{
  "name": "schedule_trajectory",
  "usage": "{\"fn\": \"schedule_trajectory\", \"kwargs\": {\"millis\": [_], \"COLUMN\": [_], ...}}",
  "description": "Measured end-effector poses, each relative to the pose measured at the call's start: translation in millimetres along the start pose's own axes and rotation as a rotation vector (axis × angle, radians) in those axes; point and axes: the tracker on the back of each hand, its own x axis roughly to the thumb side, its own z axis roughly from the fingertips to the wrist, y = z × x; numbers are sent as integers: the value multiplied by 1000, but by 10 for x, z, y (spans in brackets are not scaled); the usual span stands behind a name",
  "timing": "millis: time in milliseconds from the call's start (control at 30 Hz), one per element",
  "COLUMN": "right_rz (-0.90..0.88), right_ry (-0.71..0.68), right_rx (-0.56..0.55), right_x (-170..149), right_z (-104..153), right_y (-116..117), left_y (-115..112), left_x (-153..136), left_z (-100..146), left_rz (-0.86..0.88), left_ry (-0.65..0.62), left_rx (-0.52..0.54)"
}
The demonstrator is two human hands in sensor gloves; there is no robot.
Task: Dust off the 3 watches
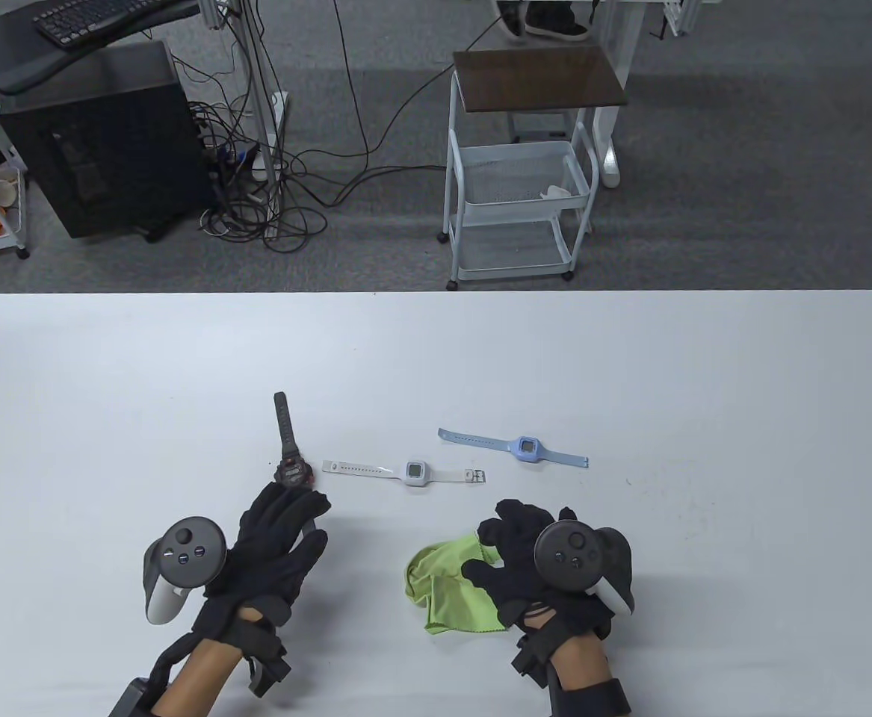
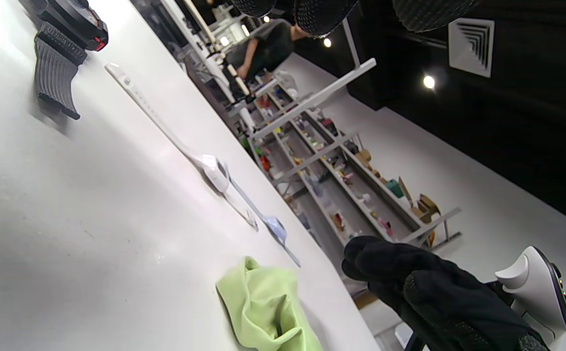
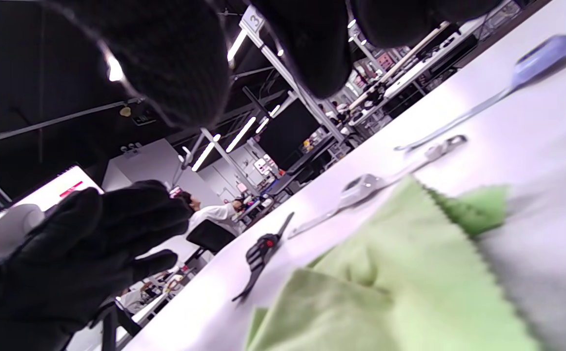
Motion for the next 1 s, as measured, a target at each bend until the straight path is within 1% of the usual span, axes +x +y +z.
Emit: {"fn": "schedule_trajectory", "kwargs": {"millis": [67, 133, 200, 267, 333, 400, 633, 767, 900, 1000], "right_rz": [34, 68, 96, 111, 167, 202, 307, 317, 324, 315], "right_ry": [28, 76, 80, 82, 120, 122, 128, 134, 121, 114], "right_rx": [7, 41, 37, 69, 130, 163, 224, 240, 211, 167], "right_x": [-29, -53, -78, -108, -132, -143, -186, -197, -179, -186], "right_z": [5, 14, 2, -35, -68, -101, -259, -290, -281, -278], "right_y": [-18, -26, 4, 89, 186, 253, 435, 492, 483, 471], "left_y": [-9, -19, -24, -27, -34, -38, -53, -64, -70, -71], "left_x": [-8, -10, -10, -7, -11, -14, -20, -23, -25, -26], "left_z": [-3, -5, -6, -9, -14, -18, -38, -46, -48, -46], "left_rz": [-1, 3, 7, 8, 8, 10, 8, 6, 4, 7], "left_ry": [0, 3, 4, 8, 13, 16, 26, 30, 35, 38], "left_rx": [0, -4, -3, -4, -6, -9, -12, -15, -16, -16]}}
